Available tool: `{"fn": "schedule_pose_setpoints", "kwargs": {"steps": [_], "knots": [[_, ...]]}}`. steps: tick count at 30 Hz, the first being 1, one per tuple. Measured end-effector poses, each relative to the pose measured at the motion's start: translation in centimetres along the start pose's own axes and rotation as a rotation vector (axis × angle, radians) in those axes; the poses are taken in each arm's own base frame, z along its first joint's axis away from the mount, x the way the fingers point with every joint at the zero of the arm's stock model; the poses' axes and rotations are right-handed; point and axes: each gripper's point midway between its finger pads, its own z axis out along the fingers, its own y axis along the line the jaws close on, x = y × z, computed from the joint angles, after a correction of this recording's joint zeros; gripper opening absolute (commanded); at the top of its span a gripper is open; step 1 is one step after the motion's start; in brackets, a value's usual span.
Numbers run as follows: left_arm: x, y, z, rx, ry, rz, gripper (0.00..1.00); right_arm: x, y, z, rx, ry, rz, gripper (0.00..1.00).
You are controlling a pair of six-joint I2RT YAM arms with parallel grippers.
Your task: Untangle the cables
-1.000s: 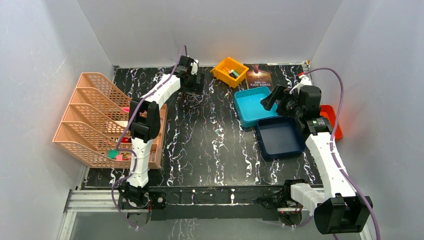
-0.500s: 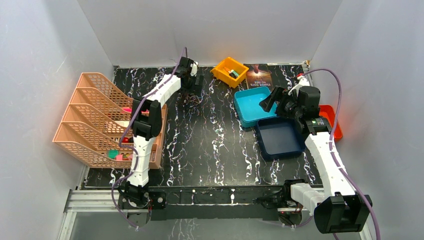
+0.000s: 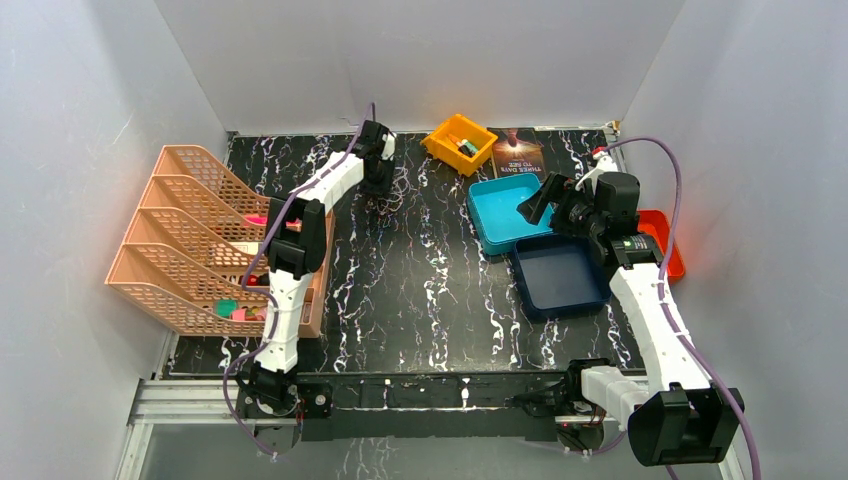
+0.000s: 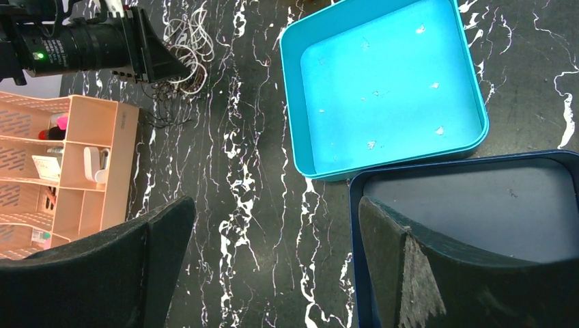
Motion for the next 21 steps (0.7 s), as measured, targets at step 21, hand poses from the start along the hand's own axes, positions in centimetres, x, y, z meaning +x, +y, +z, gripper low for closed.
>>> {"fn": "schedule_pose_setpoints", "kwargs": {"steps": [21], "knots": [[10.1,-8.7,-10.4,0.152,0.09,0.17,0.0,0.8,-0.5,0.3,0.009,0.02,0.007,0.98]]}}
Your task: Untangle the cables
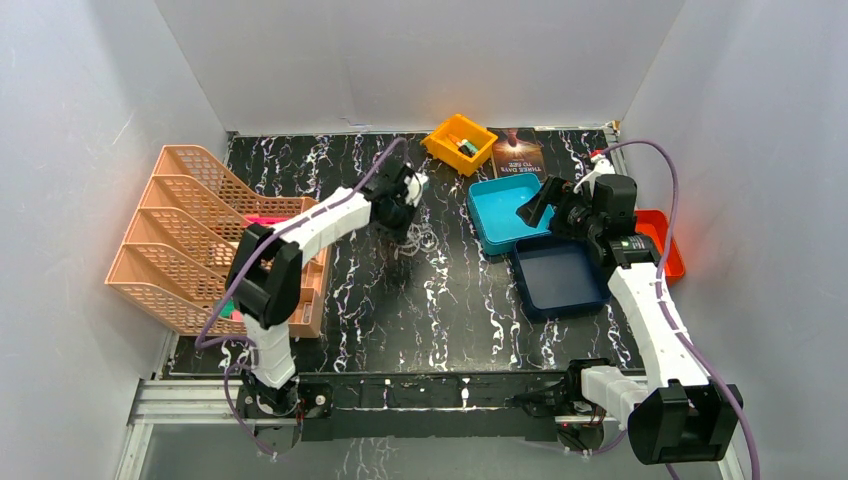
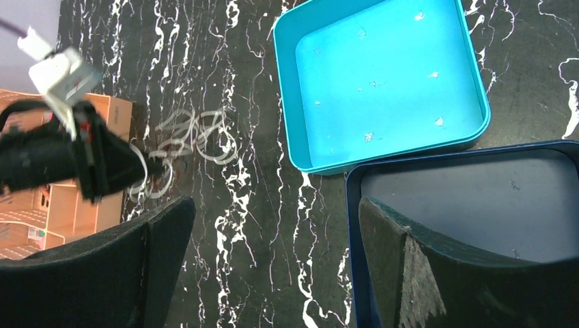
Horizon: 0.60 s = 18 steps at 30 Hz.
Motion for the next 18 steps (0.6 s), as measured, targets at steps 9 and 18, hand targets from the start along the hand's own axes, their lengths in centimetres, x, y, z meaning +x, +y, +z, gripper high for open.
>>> {"fn": "schedule_pose_setpoints", "kwargs": {"steps": [9,18], "knots": [[6.0,-5.7,-4.1,0.111,-0.012,0.133,0.29,0.2,-0.2,0.3,0.003,0.006,0.001,0.98],[1.4,-6.0,-5.2,0.118,-0.152,0.121,0.54,0.3,-1.6,0.4,0.069,-0.019,0.01,0.96]]}}
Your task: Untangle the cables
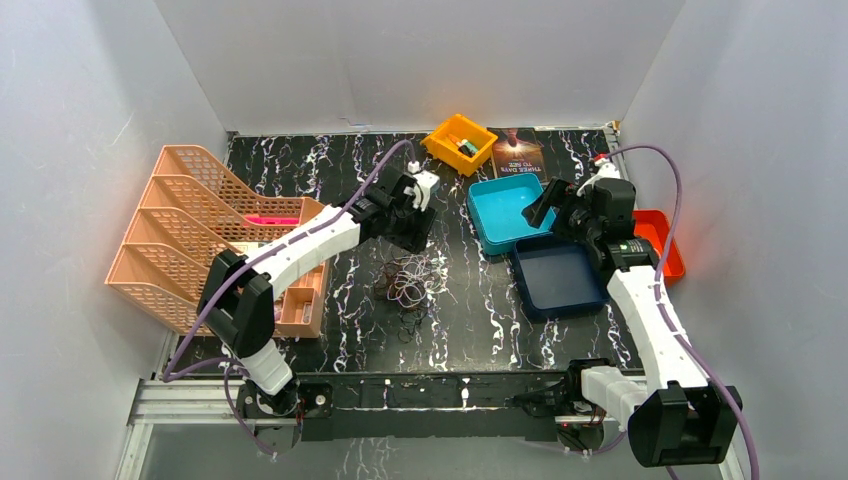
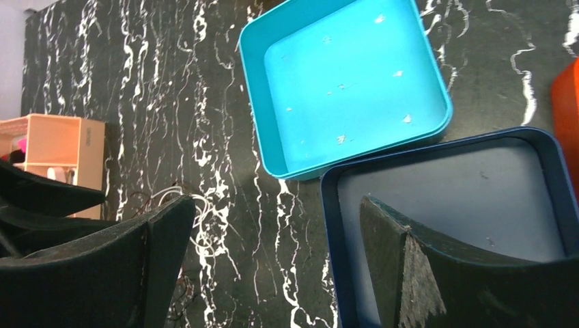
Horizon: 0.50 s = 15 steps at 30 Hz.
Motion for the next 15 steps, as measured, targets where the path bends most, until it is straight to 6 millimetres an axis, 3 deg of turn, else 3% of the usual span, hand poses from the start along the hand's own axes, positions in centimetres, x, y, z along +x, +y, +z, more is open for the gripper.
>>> {"fn": "schedule_pose_setpoints", "kwargs": {"steps": [4,7,11,15], "knots": [[-2.6,0.2,-0.6,-0.023,-0.075,0.007,0.61,-0.3,-0.9,-0.2,0.05,-0.046,0.027,0.98],[-2.9,0.9,-0.8,-0.053,-0.091,0.001,0.64,0.8,-1.0,-0.3,0.034,-0.027,0.017,0.94],[-2.9,2.2,-1.6,-0.077,-0.114,-0.044,0.66,1.7,0.9,-0.4,-0.095,0.01,-0.026,0.92],[-2.5,4.9,-3.0,-0.085,-0.154,-0.14,0.68,2.7,3.6,0.1,-0.199,0.059,-0.099,0.94]]}}
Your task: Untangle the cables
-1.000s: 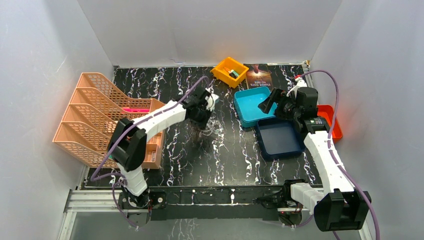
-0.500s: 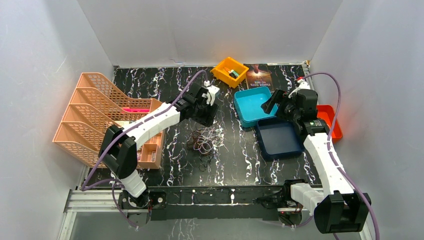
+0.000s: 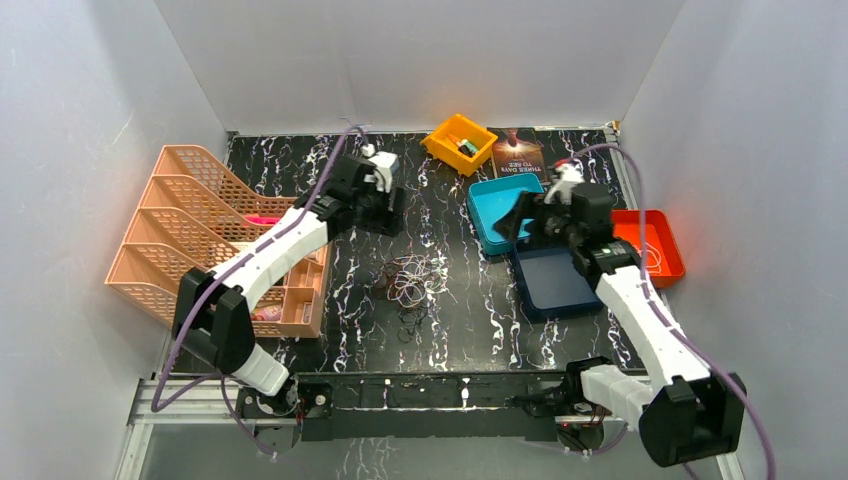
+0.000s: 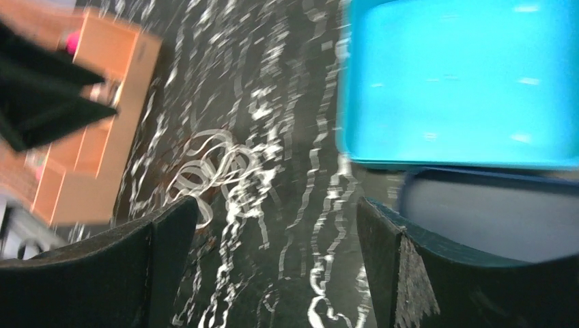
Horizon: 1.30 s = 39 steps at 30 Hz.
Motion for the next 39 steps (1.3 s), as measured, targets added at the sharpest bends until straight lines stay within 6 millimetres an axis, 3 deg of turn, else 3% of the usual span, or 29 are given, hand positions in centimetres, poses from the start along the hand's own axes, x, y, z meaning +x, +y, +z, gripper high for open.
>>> {"fn": "schedule_pose_setpoints", "kwargs": {"steps": [4,7,15,21,26,39], "knots": [[-0.6,2.4,-1.2,-0.009,-0.058,-0.083,0.73,3.7,5.7,2.4,-0.143,0.129,-0.135,0.93],[-0.9,2.5,-1.6,0.003,-0.092,-0.107,0.74,7.1,9.4,3.5,-0.251,0.224,-0.225,0.92],[-1.7,2.2,-4.9,0.003,-0.227,-0.141,0.83,11.7,13.9,5.5,-0.407,0.338,-0.395,0.91],[-2.9,2.2,-6.6,0.002,-0.306,-0.155,0.85,12.4,15.0,6.3,-0.484,0.339,-0.453,0.86],[-2.1,2.4,-6.2,-0.004,-0.301,-0.175,0.91,12.6,15.3,7.3,-0.526,0.347,-0.514,0.83],[-1.8,2.8,-6.1,-0.029,-0.296,-0.184,0.92,14.2,16.2,8.6,-0.675,0.421,-0.64,0.61]]}}
